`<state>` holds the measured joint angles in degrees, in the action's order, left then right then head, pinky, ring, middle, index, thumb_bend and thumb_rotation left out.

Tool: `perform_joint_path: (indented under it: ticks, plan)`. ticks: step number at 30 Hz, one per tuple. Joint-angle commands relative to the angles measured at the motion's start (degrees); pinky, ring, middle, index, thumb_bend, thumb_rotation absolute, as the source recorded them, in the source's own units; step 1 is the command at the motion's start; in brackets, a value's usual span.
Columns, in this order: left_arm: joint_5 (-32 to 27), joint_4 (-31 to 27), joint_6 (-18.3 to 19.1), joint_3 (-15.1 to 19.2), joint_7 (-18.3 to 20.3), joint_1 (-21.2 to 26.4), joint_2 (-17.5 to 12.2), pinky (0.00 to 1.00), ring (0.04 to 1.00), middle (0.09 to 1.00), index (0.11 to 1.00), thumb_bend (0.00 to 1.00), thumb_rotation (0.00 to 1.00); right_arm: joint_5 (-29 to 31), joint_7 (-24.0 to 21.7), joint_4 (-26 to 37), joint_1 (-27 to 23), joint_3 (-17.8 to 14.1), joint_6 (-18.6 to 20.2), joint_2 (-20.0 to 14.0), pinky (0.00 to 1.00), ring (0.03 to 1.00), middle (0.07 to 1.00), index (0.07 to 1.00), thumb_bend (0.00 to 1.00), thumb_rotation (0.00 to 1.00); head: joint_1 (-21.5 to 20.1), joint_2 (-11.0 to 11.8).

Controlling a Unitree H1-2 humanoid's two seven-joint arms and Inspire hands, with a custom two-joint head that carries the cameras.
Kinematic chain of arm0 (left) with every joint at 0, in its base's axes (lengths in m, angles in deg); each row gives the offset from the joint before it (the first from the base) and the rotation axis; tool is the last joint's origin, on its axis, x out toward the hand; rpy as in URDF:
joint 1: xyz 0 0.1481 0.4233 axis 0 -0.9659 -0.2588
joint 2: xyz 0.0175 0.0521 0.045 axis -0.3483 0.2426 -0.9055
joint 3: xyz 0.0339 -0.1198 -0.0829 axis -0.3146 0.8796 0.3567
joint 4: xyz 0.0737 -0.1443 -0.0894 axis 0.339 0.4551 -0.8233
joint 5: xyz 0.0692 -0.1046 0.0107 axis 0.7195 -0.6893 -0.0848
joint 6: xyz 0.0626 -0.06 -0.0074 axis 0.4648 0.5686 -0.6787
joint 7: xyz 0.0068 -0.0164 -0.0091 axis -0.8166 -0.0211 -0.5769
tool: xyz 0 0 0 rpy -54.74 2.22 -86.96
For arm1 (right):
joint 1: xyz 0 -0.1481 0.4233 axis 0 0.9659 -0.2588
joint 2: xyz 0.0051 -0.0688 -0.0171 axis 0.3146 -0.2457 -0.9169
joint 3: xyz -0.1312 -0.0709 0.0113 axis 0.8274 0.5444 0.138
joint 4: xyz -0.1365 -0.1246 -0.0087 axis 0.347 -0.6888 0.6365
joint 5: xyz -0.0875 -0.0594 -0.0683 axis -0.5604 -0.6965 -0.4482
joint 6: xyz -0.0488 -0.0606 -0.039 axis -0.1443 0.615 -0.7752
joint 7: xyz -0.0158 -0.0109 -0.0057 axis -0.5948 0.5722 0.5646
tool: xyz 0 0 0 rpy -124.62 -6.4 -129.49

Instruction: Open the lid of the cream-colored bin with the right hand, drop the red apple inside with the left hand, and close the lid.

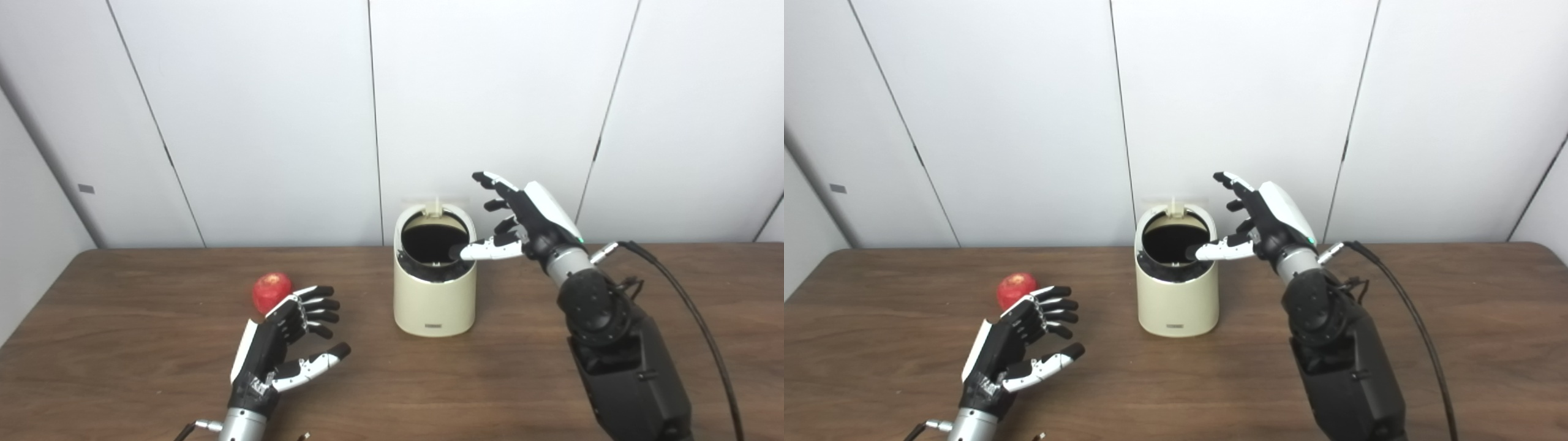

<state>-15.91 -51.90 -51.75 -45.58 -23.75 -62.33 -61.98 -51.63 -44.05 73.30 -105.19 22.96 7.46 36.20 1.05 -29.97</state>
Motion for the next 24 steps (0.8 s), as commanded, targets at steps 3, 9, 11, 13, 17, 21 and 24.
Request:
perform_joint_path:
  ticks: [3,9,11,13,17,21,24]
  plan:
    - [0.0,1.7,-0.6,-0.2,-0.2,-2.0,0.1,0.54,0.639,0.682,0.750,0.67,0.02,7.1,4.1,2.3,3.5,-3.4,-5.8,-0.8,0.62,0.805,0.888,0.892,0.75,0.29,-0.1,0.0]
    - [0.2,2.2,-1.0,-0.4,-0.1,-1.7,0.1,0.53,0.633,0.677,0.749,0.66,0.00,12.0,5.6,3.8,10.7,-4.1,-11.6,-3.3,0.64,0.796,0.871,0.876,0.80,0.37,0.0,0.2]
    - [0.0,2.2,-0.8,-0.3,-0.1,-1.7,0.1,0.54,0.635,0.678,0.749,0.66,0.01,12.8,5.7,4.6,12.6,-3.8,-12.8,-4.1,0.65,0.803,0.882,0.882,0.82,0.37,0.1,0.1]
    - [-0.2,2.0,-0.3,-0.3,-0.1,-1.8,0.3,0.54,0.639,0.681,0.748,0.66,0.01,13.2,5.7,5.2,14.4,-3.4,-13.8,-4.9,0.64,0.811,0.885,0.886,0.84,0.37,0.1,0.2]
    - [0.2,2.0,-0.4,-0.2,-0.5,-1.6,0.4,0.55,0.637,0.680,0.742,0.67,0.03,13.9,5.4,6.1,16.6,-2.6,-14.3,-6.2,0.67,0.830,0.900,0.904,0.87,0.30,0.3,0.2]
    - [0.9,1.5,-0.3,0.0,-1.2,-1.6,0.5,0.55,0.637,0.680,0.744,0.67,0.04,14.9,5.6,5.8,18.5,-2.4,-15.2,-6.8,0.72,0.845,0.914,0.916,0.89,0.23,1.3,0.4]
    - [1.8,0.4,0.2,0.2,-2.1,-1.5,0.8,0.54,0.641,0.688,0.744,0.67,0.03,16.4,6.4,4.6,19.6,-2.7,-17.5,-7.0,0.74,0.858,0.912,0.912,0.90,0.18,3.2,0.6]
